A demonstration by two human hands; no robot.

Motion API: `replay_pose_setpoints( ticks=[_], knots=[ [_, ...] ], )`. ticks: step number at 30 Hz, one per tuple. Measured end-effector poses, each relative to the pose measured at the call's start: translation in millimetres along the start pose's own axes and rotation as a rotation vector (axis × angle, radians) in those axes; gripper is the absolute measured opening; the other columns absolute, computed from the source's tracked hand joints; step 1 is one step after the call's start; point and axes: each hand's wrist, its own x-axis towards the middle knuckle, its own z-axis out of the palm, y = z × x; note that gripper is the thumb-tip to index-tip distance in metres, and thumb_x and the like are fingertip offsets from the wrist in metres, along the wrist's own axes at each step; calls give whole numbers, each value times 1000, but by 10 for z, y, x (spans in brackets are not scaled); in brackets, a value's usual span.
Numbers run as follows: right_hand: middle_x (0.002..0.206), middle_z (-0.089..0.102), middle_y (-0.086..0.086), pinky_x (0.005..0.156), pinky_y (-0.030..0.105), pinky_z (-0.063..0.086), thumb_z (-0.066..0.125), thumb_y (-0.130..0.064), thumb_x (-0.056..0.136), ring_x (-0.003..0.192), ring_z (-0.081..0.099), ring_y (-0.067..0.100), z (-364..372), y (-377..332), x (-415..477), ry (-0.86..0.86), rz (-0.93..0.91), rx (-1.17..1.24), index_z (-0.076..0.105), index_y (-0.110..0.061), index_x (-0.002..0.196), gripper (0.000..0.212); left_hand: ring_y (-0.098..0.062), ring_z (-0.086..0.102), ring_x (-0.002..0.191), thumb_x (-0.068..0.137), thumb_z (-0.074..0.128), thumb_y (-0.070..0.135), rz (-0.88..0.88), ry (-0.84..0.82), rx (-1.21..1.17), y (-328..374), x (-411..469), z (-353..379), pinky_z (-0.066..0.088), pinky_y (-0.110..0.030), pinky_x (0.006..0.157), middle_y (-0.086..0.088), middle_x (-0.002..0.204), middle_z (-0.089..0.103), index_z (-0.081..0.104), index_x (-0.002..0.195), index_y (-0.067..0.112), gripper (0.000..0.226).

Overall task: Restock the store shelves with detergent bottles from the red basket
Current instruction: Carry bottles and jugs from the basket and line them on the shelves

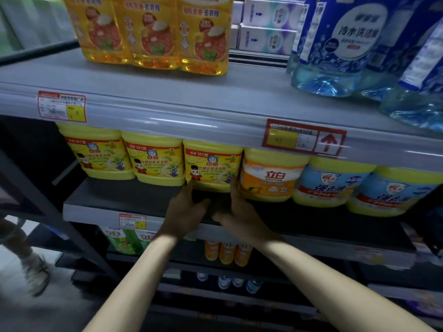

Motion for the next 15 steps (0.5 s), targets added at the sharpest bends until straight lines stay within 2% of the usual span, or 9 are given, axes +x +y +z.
replay_pose_setpoints(
  ticks=[2, 4, 6, 9, 12, 15],
  knots=[
    [163, 45, 4, 96, 31, 50, 70, -28, 92, 130, 57, 21, 1, 4, 1, -12, 1, -6, -21, -43, 163, 117, -32, 58, 134, 101, 68, 26, -27, -21, 6, 37, -45, -1, 40, -27, 91, -8, 143, 64, 35, 164, 21, 72],
    [162, 45, 4, 104, 37, 51, 68, -29, 90, 134, 55, 23, -15, 6, -12, -16, -5, -16, -20, -44, 163, 116, -33, 55, 138, 101, 68, 25, -15, -36, 48, 70, -103, 6, 40, -28, 94, -10, 150, 60, 33, 165, 19, 73],
    [169, 35, 1, 113, 37, 46, 68, -28, 91, 145, 46, 24, -57, 0, -41, -7, -28, -42, -14, -41, 166, 112, -34, 60, 133, 101, 68, 22, 31, -41, 95, 97, -154, 33, 41, -28, 91, -10, 143, 65, 47, 156, 18, 59],
    [173, 25, 0, 120, 37, 38, 69, -28, 95, 156, 32, 25, -174, -13, -141, 6, -71, -158, 7, -35, 170, 97, -31, 68, 122, 102, 65, 29, 118, -47, 177, 217, -268, 97, 46, -30, 88, -3, 133, 73, 63, 140, 30, 38],
    [157, 51, 0, 112, 42, 48, 66, -33, 97, 145, 50, 27, -341, 18, -328, 23, -52, -301, 38, -33, 158, 68, -30, 69, 120, 103, 59, 38, 125, -99, 321, 403, -420, 208, 53, -34, 92, 1, 134, 73, 67, 136, 38, 34],
    [154, 55, 0, 108, 44, 52, 63, -41, 99, 137, 56, 29, -581, 122, -619, 37, -24, -454, 45, -33, 154, 59, -28, 73, 107, 96, 50, 48, 105, -142, 464, 617, -620, 371, 60, -38, 88, 1, 126, 76, 67, 130, 39, 39]
  ],
)
